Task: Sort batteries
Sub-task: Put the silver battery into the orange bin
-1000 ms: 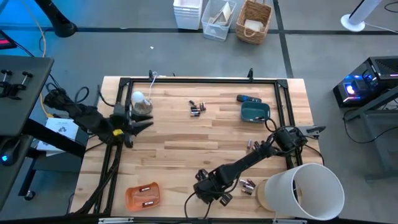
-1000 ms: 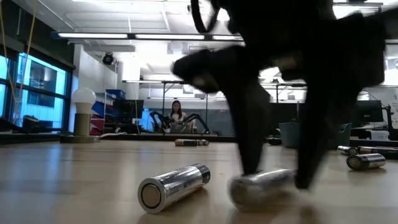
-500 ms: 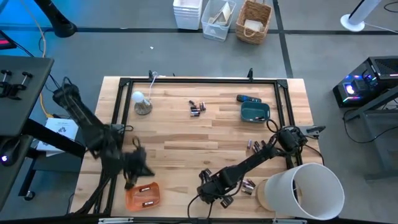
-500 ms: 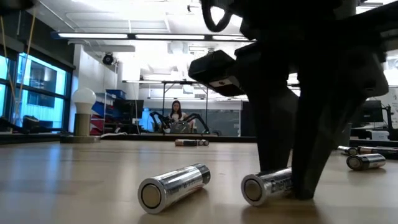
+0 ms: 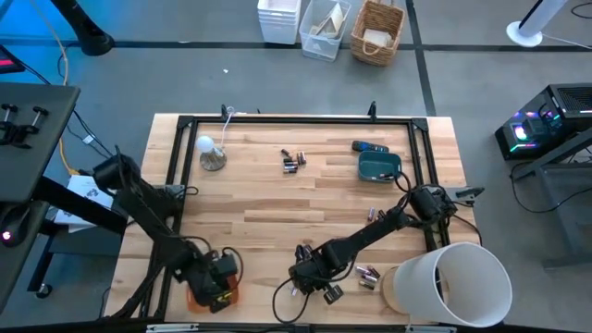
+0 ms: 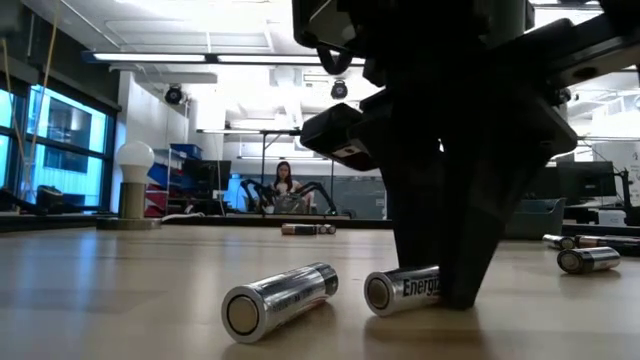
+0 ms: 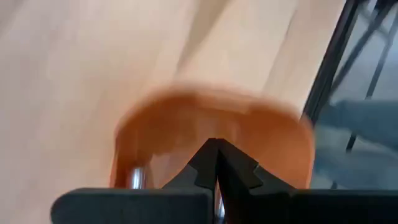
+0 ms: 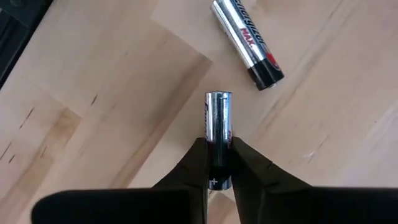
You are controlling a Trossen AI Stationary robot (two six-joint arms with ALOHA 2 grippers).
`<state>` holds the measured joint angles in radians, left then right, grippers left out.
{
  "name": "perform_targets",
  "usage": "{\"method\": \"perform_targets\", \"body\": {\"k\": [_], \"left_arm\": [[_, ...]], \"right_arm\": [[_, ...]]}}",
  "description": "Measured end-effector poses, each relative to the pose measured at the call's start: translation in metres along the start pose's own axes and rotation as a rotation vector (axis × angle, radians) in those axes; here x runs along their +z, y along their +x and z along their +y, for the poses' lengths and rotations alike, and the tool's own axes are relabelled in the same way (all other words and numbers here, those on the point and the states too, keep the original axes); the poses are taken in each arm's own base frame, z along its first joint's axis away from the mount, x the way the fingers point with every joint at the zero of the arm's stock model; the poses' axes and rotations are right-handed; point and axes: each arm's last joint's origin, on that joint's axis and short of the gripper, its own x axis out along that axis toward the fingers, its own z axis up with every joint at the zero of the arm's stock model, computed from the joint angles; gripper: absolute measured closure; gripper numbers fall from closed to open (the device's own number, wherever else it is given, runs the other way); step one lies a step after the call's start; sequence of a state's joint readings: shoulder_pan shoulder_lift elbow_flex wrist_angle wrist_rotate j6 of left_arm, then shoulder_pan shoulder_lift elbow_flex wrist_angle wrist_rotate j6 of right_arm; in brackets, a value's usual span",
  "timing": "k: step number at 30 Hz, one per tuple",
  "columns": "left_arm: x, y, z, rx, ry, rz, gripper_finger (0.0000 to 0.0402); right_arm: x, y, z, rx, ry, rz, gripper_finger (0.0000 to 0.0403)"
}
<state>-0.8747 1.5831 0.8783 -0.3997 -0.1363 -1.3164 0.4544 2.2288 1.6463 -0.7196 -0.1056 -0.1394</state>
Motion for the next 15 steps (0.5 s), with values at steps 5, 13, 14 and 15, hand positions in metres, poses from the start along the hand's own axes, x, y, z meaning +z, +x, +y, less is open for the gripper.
{"method": "perform_targets", "body": {"k": [5,13,14,15], "left_arm": [[0.019,0.004,0.011,0.075,-0.038,-0.046,0.0401],[0.055,0.006,0.022,0.099,0.055,-0.119,0.0401],[0.061,0.006,0.023,0.086,0.067,-0.133,0.0401],[0.066,0.007,0.023,0.069,0.075,-0.146,0.0401]], "right_arm": [[0.0,0.0,-0.001,0.009,0.004,-0.003,0.0367],[0.0,0.0,-0.001,0.011,0.011,-0.004,0.0367],[0.0,0.0,-0.001,0.011,0.011,-0.003,0.0367],[0.0,-0.001,-0.001,0.011,0.011,-0.003,0.0367]]}}
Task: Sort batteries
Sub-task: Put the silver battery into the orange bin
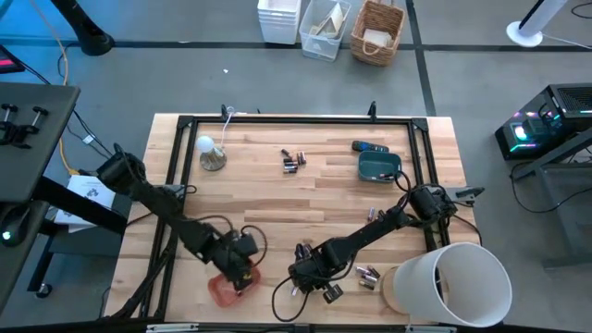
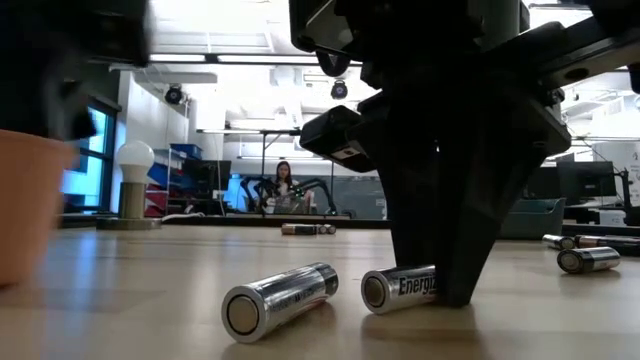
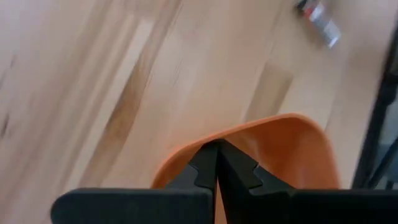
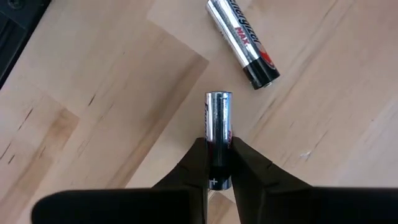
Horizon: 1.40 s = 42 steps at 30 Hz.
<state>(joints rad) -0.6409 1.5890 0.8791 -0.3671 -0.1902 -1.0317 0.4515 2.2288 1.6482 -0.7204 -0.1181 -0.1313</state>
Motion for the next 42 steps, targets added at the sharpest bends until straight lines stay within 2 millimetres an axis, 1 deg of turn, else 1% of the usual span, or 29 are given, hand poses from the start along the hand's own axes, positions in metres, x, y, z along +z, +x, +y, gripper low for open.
{"method": "perform_targets", "body": {"k": [2,4,7,10,12,14,16,19,22,25,30,34,36,39,40,42], "left_arm": [[0.008,0.001,0.0,-0.039,0.005,-0.013,0.0401],[0.012,0.001,-0.001,-0.094,-0.008,0.012,0.0401],[0.008,-0.014,-0.01,-0.203,0.001,0.043,0.0401],[-0.011,-0.034,-0.023,-0.272,-0.019,0.077,0.0401],[-0.033,-0.041,-0.031,-0.265,-0.052,0.107,0.0401],[-0.055,-0.043,-0.037,-0.242,-0.09,0.13,0.0401],[-0.071,-0.043,-0.042,-0.228,-0.115,0.128,0.0401],[-0.082,-0.04,-0.043,-0.199,-0.152,0.103,0.0401],[-0.085,-0.034,-0.041,-0.16,-0.152,0.108,0.0401],[-0.087,-0.033,-0.036,-0.105,-0.139,0.129,0.0401],[-0.087,-0.034,-0.023,0.012,-0.114,0.174,0.0401],[-0.089,-0.034,-0.013,0.112,-0.068,0.223,0.0401],[-0.088,-0.036,-0.005,0.19,-0.044,0.238,0.0401],[-0.083,-0.038,0.007,0.291,-0.04,0.25,0.0401],[-0.081,-0.039,0.008,0.288,-0.046,0.245,0.0401],[-0.075,-0.042,0.003,0.215,-0.052,0.223,0.0401]], "right_arm": [[0.0,-0.002,0.0,0.0,0.0,0.001,0.0367],[-0.001,-0.004,0.0,-0.001,-0.003,0.004,0.0367],[-0.002,-0.009,-0.001,-0.023,-0.002,0.013,0.0367],[-0.002,-0.014,-0.004,-0.048,0.002,0.007,0.0367],[-0.002,-0.015,-0.008,-0.048,0.009,0.002,0.0367],[-0.003,-0.016,-0.012,-0.048,-0.002,-0.001,0.0367],[-0.002,-0.017,-0.018,-0.055,-0.011,-0.013,0.0367],[-0.004,-0.019,-0.03,-0.063,0.005,-0.022,0.0367],[-0.006,-0.021,-0.042,-0.067,0.03,-0.029,0.0367],[-0.008,-0.023,-0.051,-0.071,0.052,-0.036,0.0367],[-0.008,-0.025,-0.056,-0.074,0.076,-0.047,0.0367],[-0.005,-0.024,-0.052,-0.067,0.075,-0.056,0.0367],[-0.004,-0.024,-0.048,-0.058,0.066,-0.06,0.0367],[-0.002,-0.023,-0.043,-0.05,0.034,-0.071,0.0367],[-0.002,-0.023,-0.042,-0.05,0.028,-0.075,0.0367],[-0.001,-0.025,-0.042,-0.049,0.025,-0.083,0.0367]]}}
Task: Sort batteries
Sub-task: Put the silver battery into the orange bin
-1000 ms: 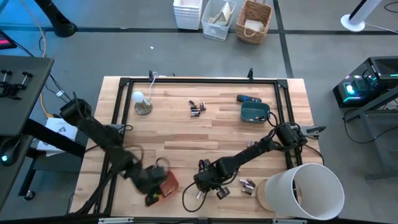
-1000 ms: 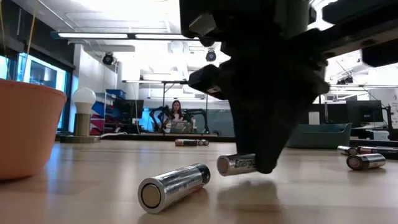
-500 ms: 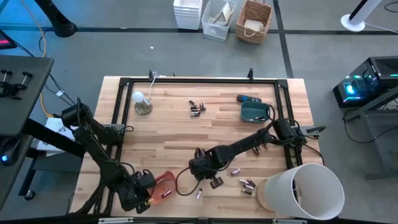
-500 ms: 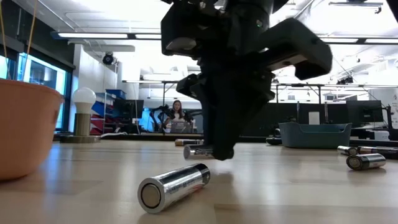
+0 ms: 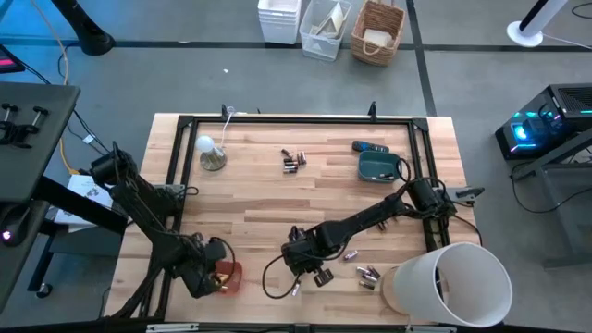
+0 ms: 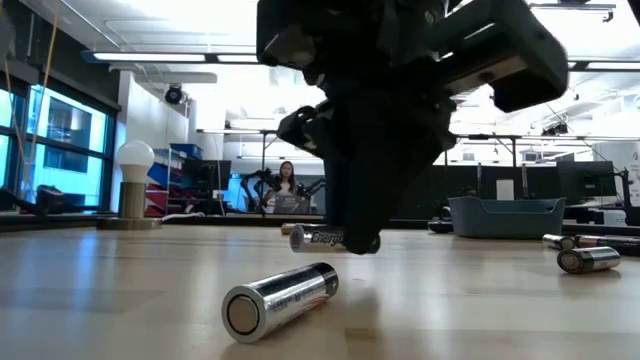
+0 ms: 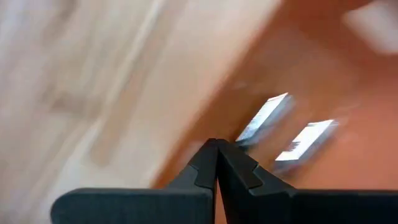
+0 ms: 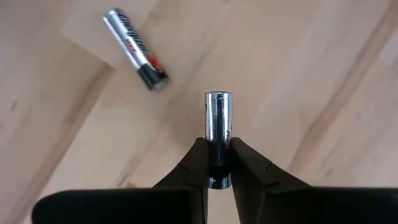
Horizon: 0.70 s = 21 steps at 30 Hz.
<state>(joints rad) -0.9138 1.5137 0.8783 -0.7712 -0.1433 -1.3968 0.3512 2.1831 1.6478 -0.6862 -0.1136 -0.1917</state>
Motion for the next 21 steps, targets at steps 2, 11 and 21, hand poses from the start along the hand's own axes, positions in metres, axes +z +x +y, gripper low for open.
{"method": "perform_targets", "body": {"k": [2,11,21], "left_arm": [[0.002,-0.005,-0.005,-0.071,-0.001,-0.015,0.0401],[-0.007,-0.057,0.002,-0.304,0.019,-0.185,0.0401],[-0.037,-0.068,0.032,-0.123,-0.129,-0.032,0.0401]], "right_arm": [[0.002,-0.005,0.0,-0.004,-0.002,-0.02,0.0367],[0.045,-0.041,-0.006,-0.1,-0.083,-0.435,0.0367],[0.087,-0.025,-0.032,-0.159,-0.081,-0.583,0.0368]]}}
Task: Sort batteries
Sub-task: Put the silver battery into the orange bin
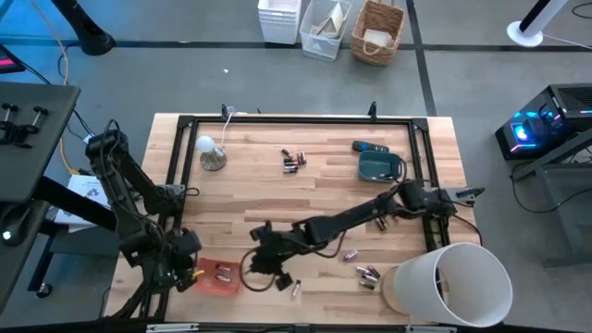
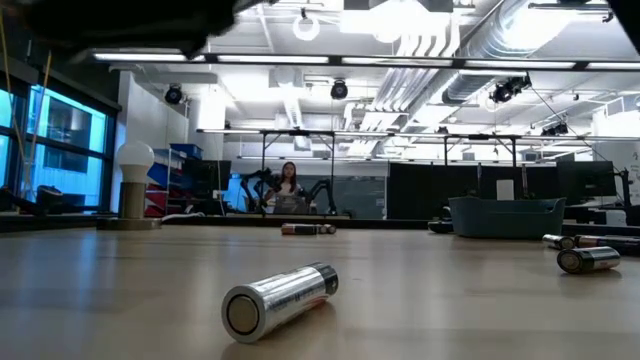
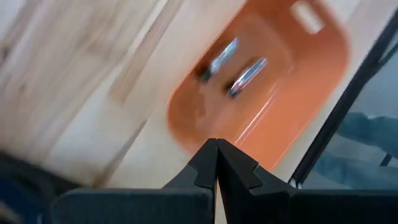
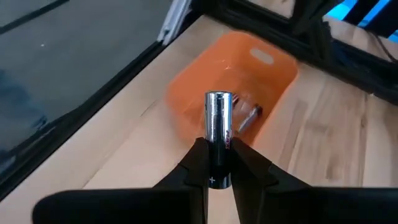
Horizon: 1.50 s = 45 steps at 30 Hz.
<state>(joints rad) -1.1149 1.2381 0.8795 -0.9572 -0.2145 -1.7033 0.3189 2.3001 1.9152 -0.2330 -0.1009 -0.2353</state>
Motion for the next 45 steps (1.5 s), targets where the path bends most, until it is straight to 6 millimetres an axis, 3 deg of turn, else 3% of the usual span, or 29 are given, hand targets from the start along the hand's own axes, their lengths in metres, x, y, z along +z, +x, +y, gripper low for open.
{"method": "perform_targets", "body": {"k": [4,9,16,22,26,29,39,45], "left_arm": [[-0.003,0.0,0.007,0.087,-0.062,0.107,0.0401],[-0.006,-0.002,0.014,0.183,-0.129,0.209,0.0401],[-0.009,0.002,0.006,0.116,-0.166,0.241,0.0401],[-0.016,0.028,-0.008,0.028,-0.169,0.259,0.0401],[-0.019,0.04,-0.014,0.034,-0.157,0.233,0.0401],[-0.02,0.045,-0.018,0.013,-0.168,0.23,0.0401],[-0.016,0.058,-0.031,-0.075,-0.183,0.122,0.0401],[-0.002,0.063,-0.026,-0.008,-0.143,0.062,0.0401]], "right_arm": [[0.003,0.026,-0.008,-0.007,0.009,-0.036,0.0368],[0.014,0.043,-0.017,-0.01,0.053,-0.096,0.0368],[0.006,0.06,-0.017,0.008,0.091,-0.071,0.0368],[0.001,0.061,-0.017,-0.02,0.165,-0.031,0.0268],[0.012,0.052,-0.02,-0.03,0.149,-0.054,0.0208],[0.024,0.04,-0.022,-0.038,0.135,-0.063,0.0195],[0.033,-0.009,-0.023,0.0,0.041,0.159,0.0223],[0.018,-0.021,-0.016,0.146,0.097,0.344,0.0234]]}}
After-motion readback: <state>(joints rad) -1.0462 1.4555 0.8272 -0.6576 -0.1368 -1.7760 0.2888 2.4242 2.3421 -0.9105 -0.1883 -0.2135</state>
